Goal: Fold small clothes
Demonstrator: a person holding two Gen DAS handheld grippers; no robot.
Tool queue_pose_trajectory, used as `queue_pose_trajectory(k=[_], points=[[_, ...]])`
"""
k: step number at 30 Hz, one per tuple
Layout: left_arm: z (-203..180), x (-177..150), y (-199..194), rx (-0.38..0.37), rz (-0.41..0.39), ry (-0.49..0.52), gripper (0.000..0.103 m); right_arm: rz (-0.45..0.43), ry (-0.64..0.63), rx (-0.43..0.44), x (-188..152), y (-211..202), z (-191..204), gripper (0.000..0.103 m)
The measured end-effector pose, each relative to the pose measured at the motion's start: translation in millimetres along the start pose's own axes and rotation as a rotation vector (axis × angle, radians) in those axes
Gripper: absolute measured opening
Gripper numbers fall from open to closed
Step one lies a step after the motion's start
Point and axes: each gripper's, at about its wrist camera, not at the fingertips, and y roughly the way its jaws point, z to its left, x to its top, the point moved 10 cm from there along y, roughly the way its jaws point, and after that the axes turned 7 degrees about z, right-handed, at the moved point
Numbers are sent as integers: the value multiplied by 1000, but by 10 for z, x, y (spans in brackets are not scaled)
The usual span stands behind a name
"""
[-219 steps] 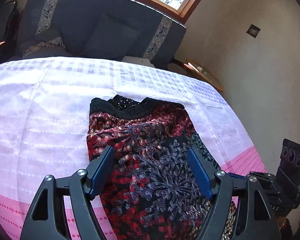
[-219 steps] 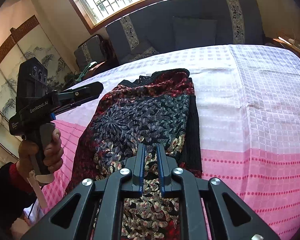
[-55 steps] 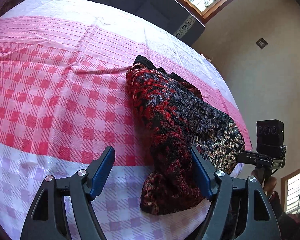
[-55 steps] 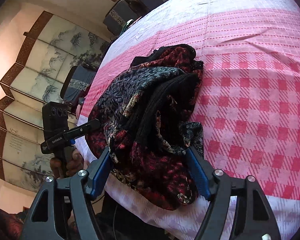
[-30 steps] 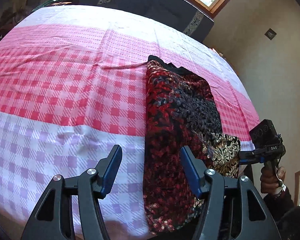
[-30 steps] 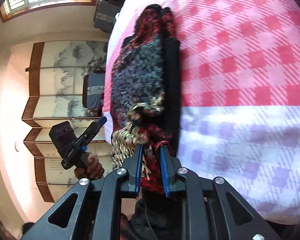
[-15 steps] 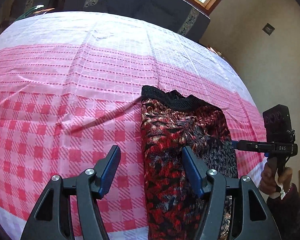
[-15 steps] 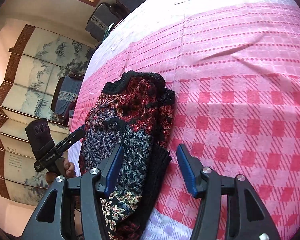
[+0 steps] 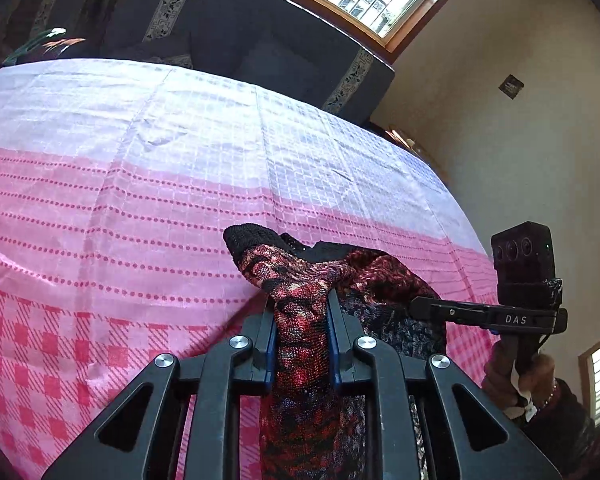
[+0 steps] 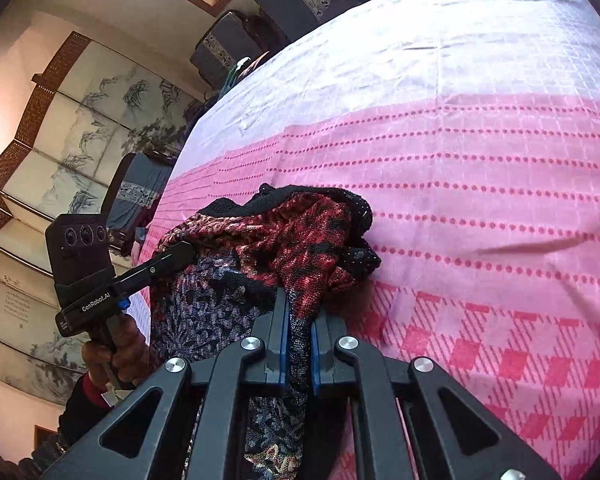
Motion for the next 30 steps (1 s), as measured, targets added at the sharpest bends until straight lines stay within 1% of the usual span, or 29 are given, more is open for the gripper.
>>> queue_pose_trajectory(k=[2,4,5,6,8,9,10,11,12,13,14,16,17,18,20,21,23,25,26,27,28,30], points=[[-3,162,-2,72,-50,53,20,-37,-47,-46,169,-78,45,8],[55,292,13,178,-113,107,20,-79,-82,-113,312,-113,22,8],[132,323,51,231,-118,110,20,-103,-90,-137,370,-110,-10,8],[230,329,85,260,-104,96,21,-119,-93,-169,416,-80,-68,8],[372,281,121,266,-63,48,22,-105,-69,-245,394,-13,-227,12],[417,214,75,254,-65,20,22,-116,-30,-256,363,-60,-318,12],[420,162,8,235,-79,-4,22,-154,12,-246,326,-183,-388,12],[389,78,-81,222,-90,-21,23,-204,45,-216,276,-352,-408,13],[316,-15,-180,200,-96,-28,23,-248,56,-171,197,-543,-380,14],[197,-124,-265,173,-100,-14,24,-263,31,-122,97,-673,-272,14],[60,-248,-331,167,-97,18,24,-256,-14,-85,-46,-760,-117,14],[-207,-531,-402,216,-87,106,24,-231,-114,-56,-394,-831,198,14],[-312,-674,-417,235,-85,139,24,-215,-166,-58,-592,-817,350,14],[-403,-836,-418,240,-80,162,24,-203,-211,-84,-774,-776,459,14],[-503,-1174,-378,262,-40,191,24,-163,-265,-171,-1119,-652,499,14],[-521,-1324,-360,284,-25,203,24,-128,-280,-194,-1278,-557,494,14],[-525,-1571,-342,309,4,220,24,-70,-271,-204,-1564,-406,441,14],[-411,-1756,-317,344,35,195,24,-16,-213,-201,-1858,-298,270,14],[-359,-1837,-321,339,47,171,24,-20,-191,-175,-1937,-295,262,13],[-327,-1878,-357,311,36,150,24,-28,-172,-158,-1998,-311,270,13],[-300,-1905,-403,302,33,131,24,-21,-166,-156,-2058,-331,258,13],[-258,-1930,-462,324,28,129,27,-8,-170,-160,-2147,-332,259,13]])
